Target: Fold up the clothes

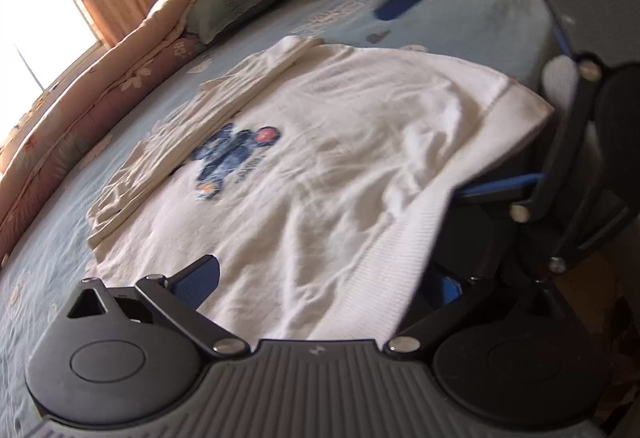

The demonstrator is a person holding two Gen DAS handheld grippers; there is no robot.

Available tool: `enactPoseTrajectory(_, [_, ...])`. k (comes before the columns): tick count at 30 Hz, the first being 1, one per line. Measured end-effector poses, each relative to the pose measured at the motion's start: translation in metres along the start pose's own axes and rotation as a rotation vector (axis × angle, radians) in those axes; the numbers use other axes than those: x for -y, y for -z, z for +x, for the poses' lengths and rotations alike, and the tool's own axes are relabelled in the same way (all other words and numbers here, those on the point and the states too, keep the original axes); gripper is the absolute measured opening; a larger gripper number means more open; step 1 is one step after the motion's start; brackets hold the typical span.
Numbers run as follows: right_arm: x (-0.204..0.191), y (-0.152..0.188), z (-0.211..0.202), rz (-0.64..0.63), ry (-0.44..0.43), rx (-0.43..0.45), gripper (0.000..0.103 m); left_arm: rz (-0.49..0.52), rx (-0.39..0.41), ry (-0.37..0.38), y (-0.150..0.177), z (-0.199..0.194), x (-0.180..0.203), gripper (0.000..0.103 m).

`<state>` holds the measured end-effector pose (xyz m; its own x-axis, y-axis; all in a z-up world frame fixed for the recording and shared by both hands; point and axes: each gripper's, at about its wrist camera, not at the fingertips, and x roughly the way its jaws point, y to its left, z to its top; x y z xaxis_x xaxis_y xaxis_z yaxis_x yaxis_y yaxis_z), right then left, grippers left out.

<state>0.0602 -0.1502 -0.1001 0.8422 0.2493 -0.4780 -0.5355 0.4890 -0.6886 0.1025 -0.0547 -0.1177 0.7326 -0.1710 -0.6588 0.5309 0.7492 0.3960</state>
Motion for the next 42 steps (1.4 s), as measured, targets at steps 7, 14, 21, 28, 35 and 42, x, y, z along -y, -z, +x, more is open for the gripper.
enactPoseTrajectory(7, [-0.014,0.0,0.012,0.004,-0.008,0.0,0.103,-0.023,0.059,-0.016,-0.008,-0.014,-0.012,0.102])
enactPoseTrajectory(14, [-0.015,0.007,0.033,0.033,0.11,-0.043,0.103,0.024,0.044,-0.011,0.004,-0.013,-0.01,0.102])
enactPoseTrajectory(21, [-0.005,0.013,0.03,0.032,0.208,-0.035,0.103,0.027,0.032,0.026,-0.005,0.004,0.004,0.102])
enactPoseTrajectory(28, [0.005,0.01,0.027,0.055,0.236,-0.012,0.103,0.087,0.042,-0.096,-0.015,0.017,0.009,0.102])
enactPoseTrajectory(35, [0.003,0.029,0.033,0.047,0.221,-0.077,0.103,0.166,0.02,-0.229,0.021,0.005,-0.002,0.102])
enactPoseTrajectory(42, [-0.016,0.013,0.041,0.025,0.19,-0.051,0.103,0.166,0.022,-0.251,0.011,0.008,0.001,0.102])
